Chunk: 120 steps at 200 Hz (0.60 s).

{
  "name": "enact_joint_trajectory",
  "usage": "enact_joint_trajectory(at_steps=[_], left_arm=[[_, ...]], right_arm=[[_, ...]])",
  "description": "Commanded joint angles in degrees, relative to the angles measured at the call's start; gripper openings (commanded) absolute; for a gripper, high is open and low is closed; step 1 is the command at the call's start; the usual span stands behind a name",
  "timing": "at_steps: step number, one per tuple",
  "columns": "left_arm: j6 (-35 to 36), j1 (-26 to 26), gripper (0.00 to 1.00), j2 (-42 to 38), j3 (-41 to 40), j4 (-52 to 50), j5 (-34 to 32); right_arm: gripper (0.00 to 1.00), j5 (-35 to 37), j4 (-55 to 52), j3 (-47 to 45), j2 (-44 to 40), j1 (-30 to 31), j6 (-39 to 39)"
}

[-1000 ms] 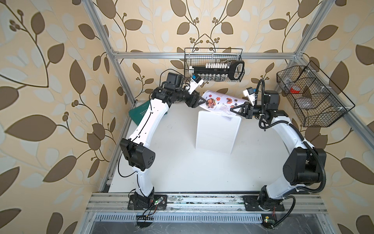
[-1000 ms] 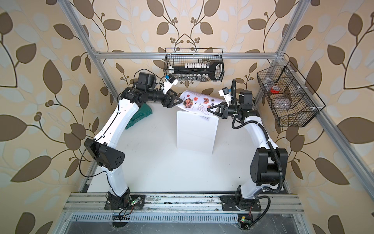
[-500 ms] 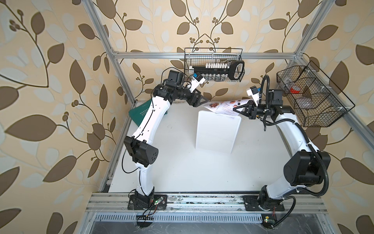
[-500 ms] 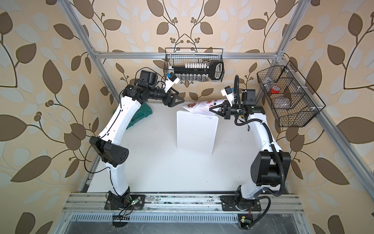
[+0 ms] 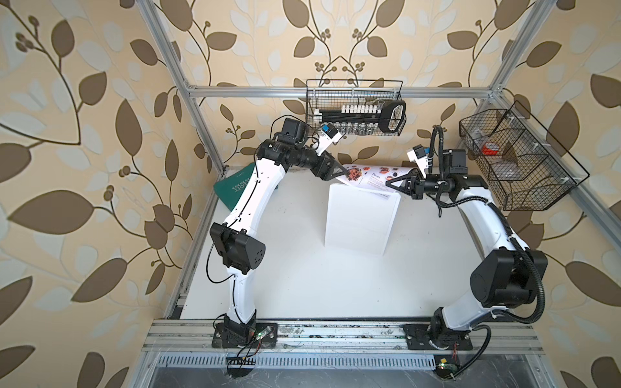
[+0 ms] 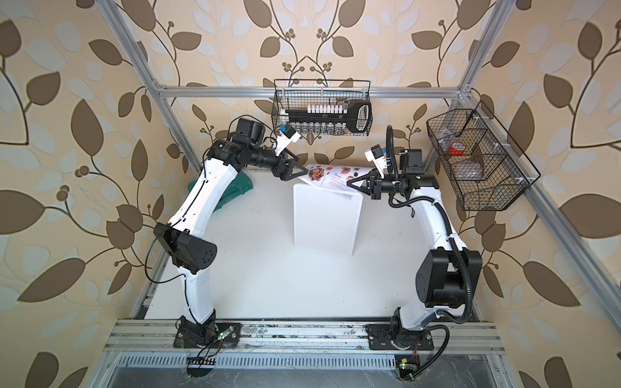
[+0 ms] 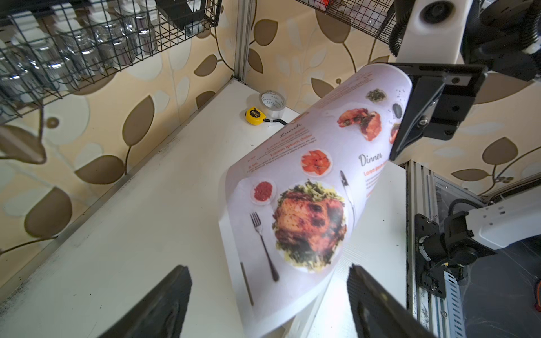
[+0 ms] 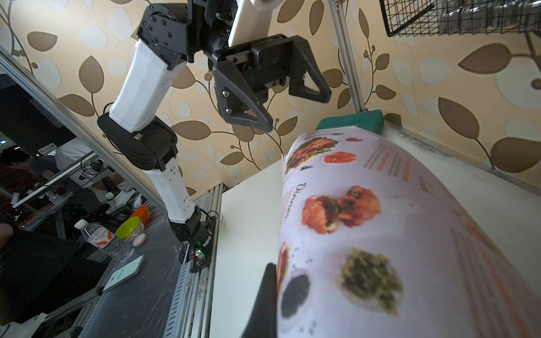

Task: Insert the menus into the narrow rack
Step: Insert the menu into the narrow rack.

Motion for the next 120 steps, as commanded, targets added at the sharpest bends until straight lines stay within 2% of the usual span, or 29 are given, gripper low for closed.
enact_joint_trajectory(at_steps=[1,55,100,120], left_arm=[[0.0,0.4,0.86,-0.2,2.0,-0.7,0.4],[-2.0,0.9,0.88,1.7,2.8,-1.2,2.6],[-13.2,3.3,0.93,7.1,9.4,-1.4,9.9],[-22.5,4.4,0.95,8.8,10.0,2.6,15.4]], right_arm=[[0.00,0.8,0.5,0.3,1.1,-0.1,0.2],[0.00,0.1,-4.8,0.8,1.6,-0.1,-5.1],[0.00,0.0,-5.3,0.2,1.3,-0.1,-5.8],[0.00,0.0,-5.4,0.1,1.3,-0.1,-6.0]])
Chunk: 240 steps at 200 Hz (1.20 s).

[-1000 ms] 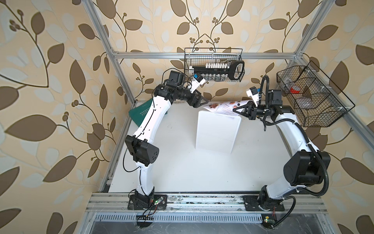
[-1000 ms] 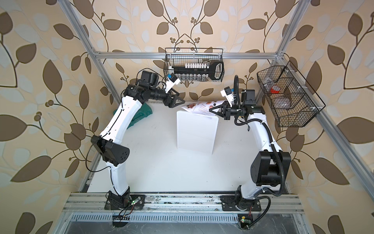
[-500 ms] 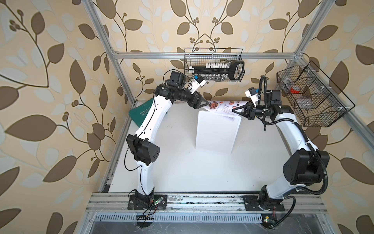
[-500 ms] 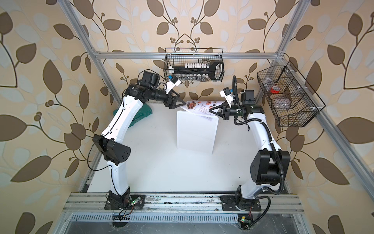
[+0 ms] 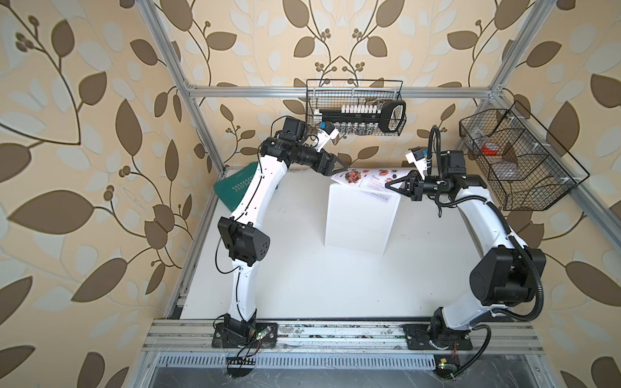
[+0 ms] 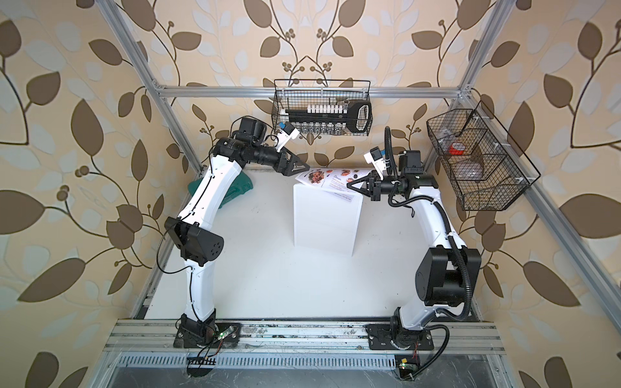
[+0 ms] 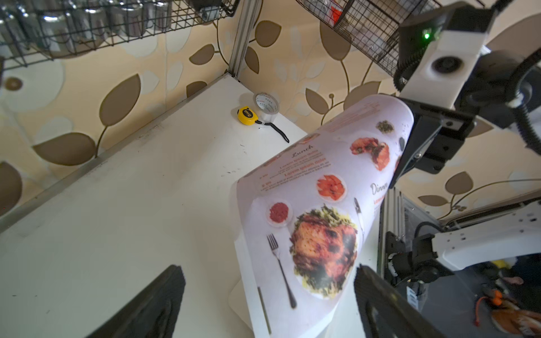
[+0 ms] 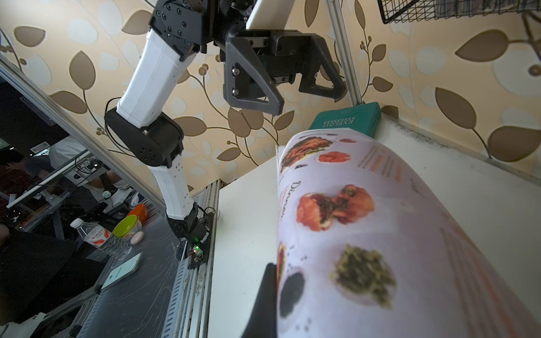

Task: Insert the menus into the narrow rack
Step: Insert the menu into the narrow rack.

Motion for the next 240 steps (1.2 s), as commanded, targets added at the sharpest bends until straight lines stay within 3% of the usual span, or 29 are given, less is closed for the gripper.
enact_joint_trajectory(at_steps=[1,24,59,115,141,165,192,240], left_arm=[[-12.2,1.6,0.95,1.3,2.4,3.9,8.8],[-23.3,2.4,0.94,4.2,2.8,8.0,14.8],[-28.4,2.3,0.89,5.7,1.9,9.7,17.4],[-35.3,0.0,0.70,5.4,-1.3,17.3,25.4],[-35.2,0.1,0.66,5.7,-1.6,16.9,25.2],[-28.6,0.8,0.73,7.3,1.6,6.3,19.1],[-28.3,2.4,0.77,7.4,1.3,3.8,14.9],[-32.1,0.9,0.76,6.8,-1.2,7.9,20.1]], right_arm=[[0.00,-0.8,-1.9,0.1,0.7,-0.1,-2.6],[0.00,-0.7,-2.1,0.1,0.5,-0.1,-2.9],[0.00,-0.9,-2.4,-0.1,0.2,0.0,-3.3],[0.00,-0.9,-2.5,-0.3,-0.1,0.0,-3.4],[0.00,-1.0,-2.4,-0.4,-0.2,0.0,-3.4],[0.00,-1.2,-2.3,-0.4,-0.5,0.0,-3.4],[0.00,-1.3,-1.4,-1.2,-0.8,0.1,-3.0],[0.00,-1.3,-1.2,-1.0,-0.8,0.2,-2.8]])
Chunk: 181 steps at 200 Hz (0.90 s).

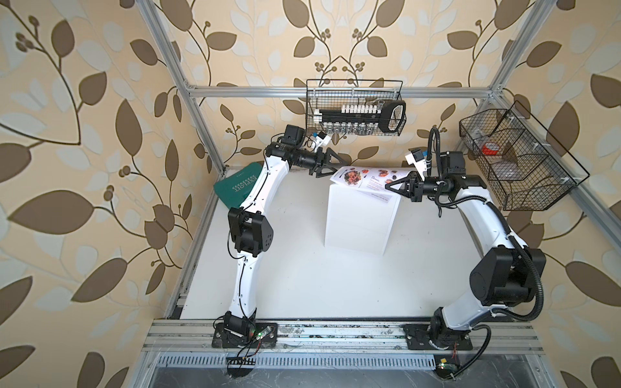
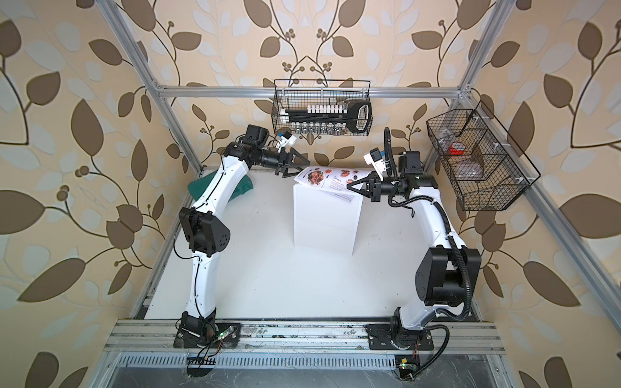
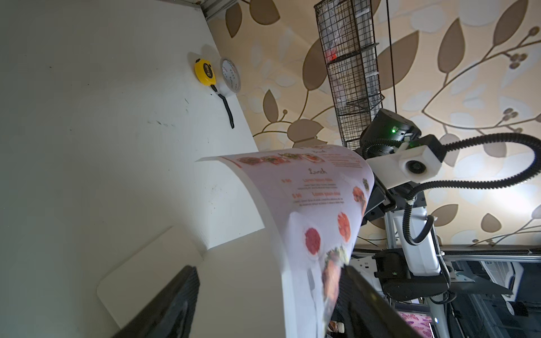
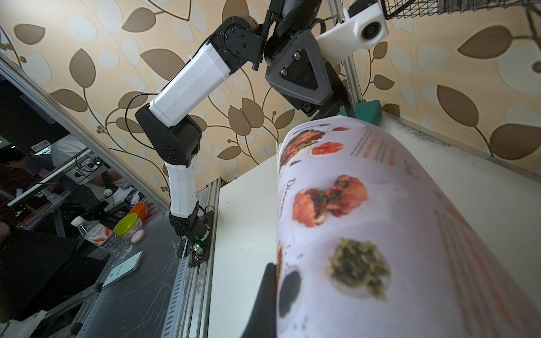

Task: Insert the menus into the narrow rack
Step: Insert the menu into the narrow rack.

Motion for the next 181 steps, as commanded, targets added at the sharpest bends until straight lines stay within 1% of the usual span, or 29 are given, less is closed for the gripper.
enact_joint_trajectory(at_steps=[1,15,37,45,115,144,165,181], left_arm=[[-1.4,-1.2,0.75,-1.0,-0.6,2.8,3.8],[-3.1,-1.5,0.72,-1.5,-0.7,5.4,5.7],[-6.9,-1.6,0.62,-2.9,-1.9,11.2,8.4],[-7.7,-1.6,0.60,-3.3,-2.1,12.5,8.9],[-7.1,-1.1,0.41,-6.0,-2.1,14.3,9.2],[-7.2,-1.4,0.26,-6.7,-2.2,15.3,10.1],[-5.9,-1.5,0.15,-7.6,-3.4,15.2,10.2],[-4.2,-1.5,0.08,-8.3,-4.4,14.8,10.0]], right_arm=[[0.00,-1.3,-0.2,-0.8,-0.8,0.2,-1.6],[0.00,-1.3,-0.3,-0.9,-0.8,0.2,-1.6],[0.00,-0.9,-0.4,-1.1,-1.0,0.2,-1.6],[0.00,-0.7,-0.4,-1.2,-1.2,0.2,-1.7],[0.00,-0.1,-1.3,-1.4,-1.3,0.2,-2.6],[0.00,-0.1,-1.6,-1.5,-1.2,0.1,-2.8],[0.00,0.1,-1.7,-1.2,-1.1,0.2,-2.7],[0.00,0.4,-1.7,-1.2,-1.3,0.1,-2.4]])
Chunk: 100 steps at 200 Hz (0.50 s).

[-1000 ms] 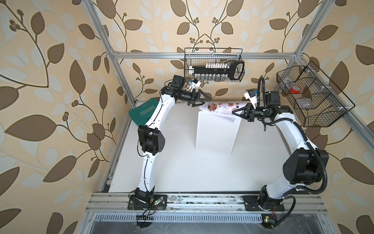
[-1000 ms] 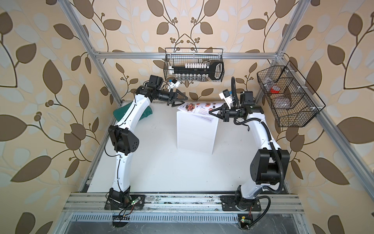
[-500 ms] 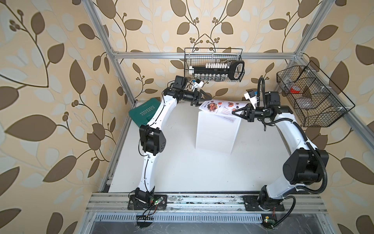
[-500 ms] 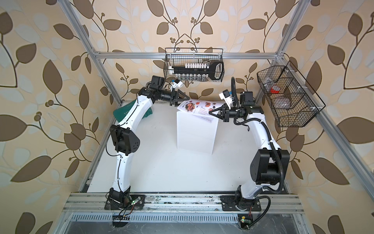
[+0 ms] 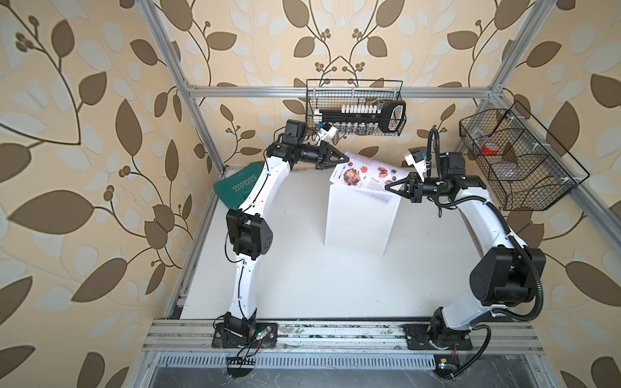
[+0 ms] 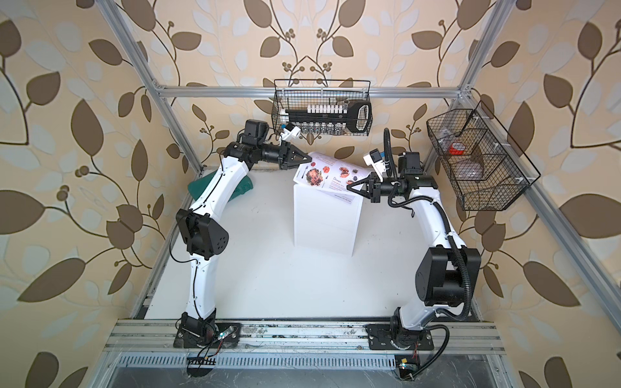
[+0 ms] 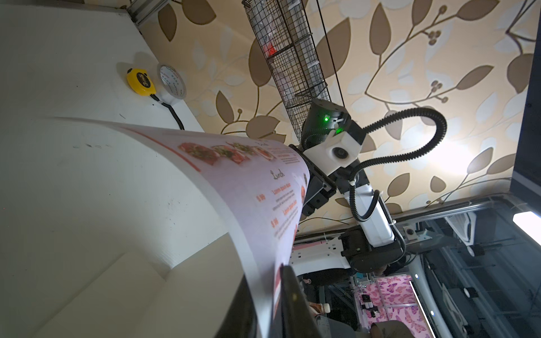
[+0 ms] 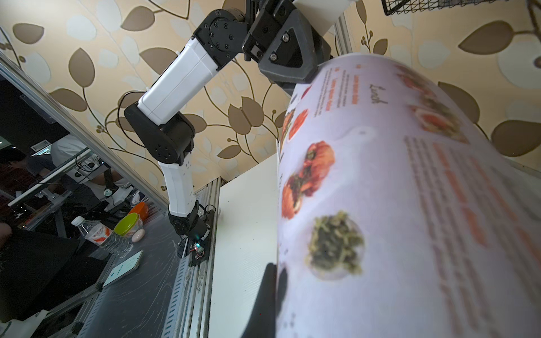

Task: Insert the menus into the narrow rack
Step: Insert the menu into the narrow rack.

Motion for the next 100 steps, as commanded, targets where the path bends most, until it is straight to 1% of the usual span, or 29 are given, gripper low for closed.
enact_joint_trajectory(at_steps=[1,16,22,47,67,76,100], left_arm=[[2.8,0.0,0.07,-4.8,-1.2,1.1,1.6],[4.5,-0.1,0.04,-5.5,-2.4,0.8,1.0],[5.0,-0.2,0.04,-5.9,-3.1,0.9,0.4],[6.5,-0.5,0.03,-6.8,-4.3,0.9,-0.6],[7.8,-0.7,0.03,-7.2,-4.4,0.9,-1.3],[8.3,-0.7,0.02,-7.5,-4.6,1.1,-1.6],[8.4,-0.9,0.01,-8.7,-6.5,3.3,-2.7]], right_arm=[[0.00,0.2,-1.4,-0.7,-1.2,0.1,-1.9],[0.00,0.7,-0.6,-0.6,-1.5,0.0,-0.5],[0.06,1.1,0.1,-0.6,-1.7,-0.2,0.6],[0.21,-0.6,6.0,-2.1,-2.8,-1.7,6.6],[0.26,-3.4,14.2,-4.1,-3.9,-2.9,13.6],[0.26,-4.0,17.6,-4.6,-4.1,-3.0,16.9],[0.27,-4.7,20.7,-5.0,-4.2,-3.0,20.2]])
